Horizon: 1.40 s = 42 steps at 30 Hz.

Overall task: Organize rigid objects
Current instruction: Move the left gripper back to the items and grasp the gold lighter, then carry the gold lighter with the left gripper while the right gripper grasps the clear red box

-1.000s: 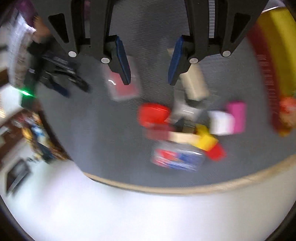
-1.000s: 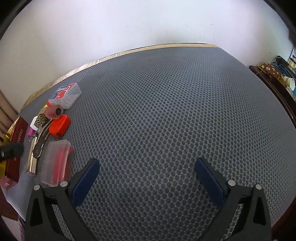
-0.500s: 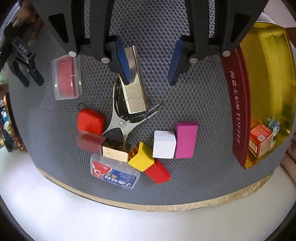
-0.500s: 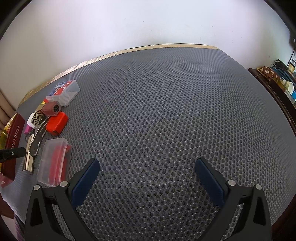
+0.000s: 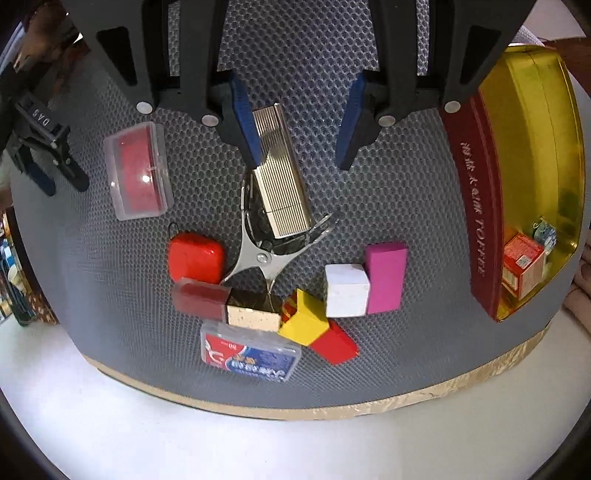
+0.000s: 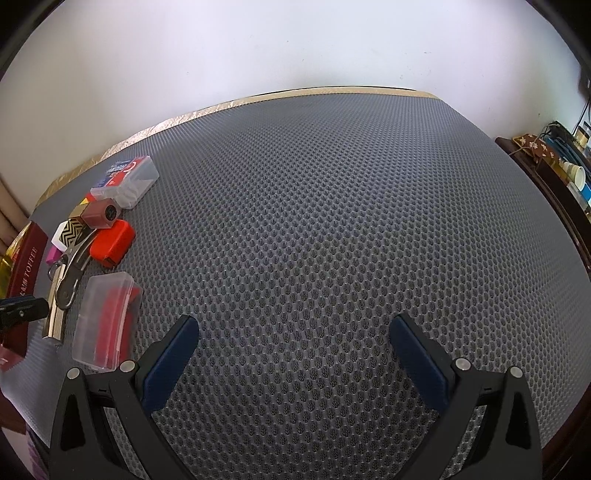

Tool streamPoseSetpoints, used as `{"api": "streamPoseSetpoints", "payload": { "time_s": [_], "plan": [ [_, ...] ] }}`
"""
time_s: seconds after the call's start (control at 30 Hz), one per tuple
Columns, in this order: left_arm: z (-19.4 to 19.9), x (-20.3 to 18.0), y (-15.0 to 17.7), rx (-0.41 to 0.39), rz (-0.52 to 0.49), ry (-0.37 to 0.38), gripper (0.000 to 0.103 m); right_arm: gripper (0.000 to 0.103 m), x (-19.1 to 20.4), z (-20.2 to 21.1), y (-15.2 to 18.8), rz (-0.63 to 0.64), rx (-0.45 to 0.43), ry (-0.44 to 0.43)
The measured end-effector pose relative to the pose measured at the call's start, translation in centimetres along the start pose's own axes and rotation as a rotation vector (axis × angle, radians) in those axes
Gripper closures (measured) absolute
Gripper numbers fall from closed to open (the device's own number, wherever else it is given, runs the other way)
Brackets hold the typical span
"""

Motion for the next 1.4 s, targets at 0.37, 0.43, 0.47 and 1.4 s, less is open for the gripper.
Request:
{"api": "streamPoseSetpoints", "payload": {
  "time_s": [0.37,0.43,0.47,1.4],
  "plan": [
    [-2.3,0.5,0.1,0.033,0.029,0.054,0.059,0.0,0.3,-0.2,0.2,0.013,-0.001,0.015],
    [-2.0,1.0,0.2,0.018,0.039,0.051,0.074,0.0,0.4,-0.1,0.3,0.015,-0.003,0.017],
    [-1.9,1.4,0.3,0.011,0.04,0.037,0.074,0.0,0.4,-0.1,0.3,0.017,-0.003,0.019],
    [2.7,4.2,8.5,-0.084,0.066,0.076,0.073,0.0,10.9,5.0,1.2,0.121,-0.008,-0.131]
  ]
}}
Point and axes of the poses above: each gripper's, at about its wrist camera, not at the fingertips, and z roughly against the way its jaws point, x to its left, y to its underside, the point moved 9 cm from there along -z, roughly the way its jaws point, and after that the axes turned 13 degrees about y, right-handed, at the moved point
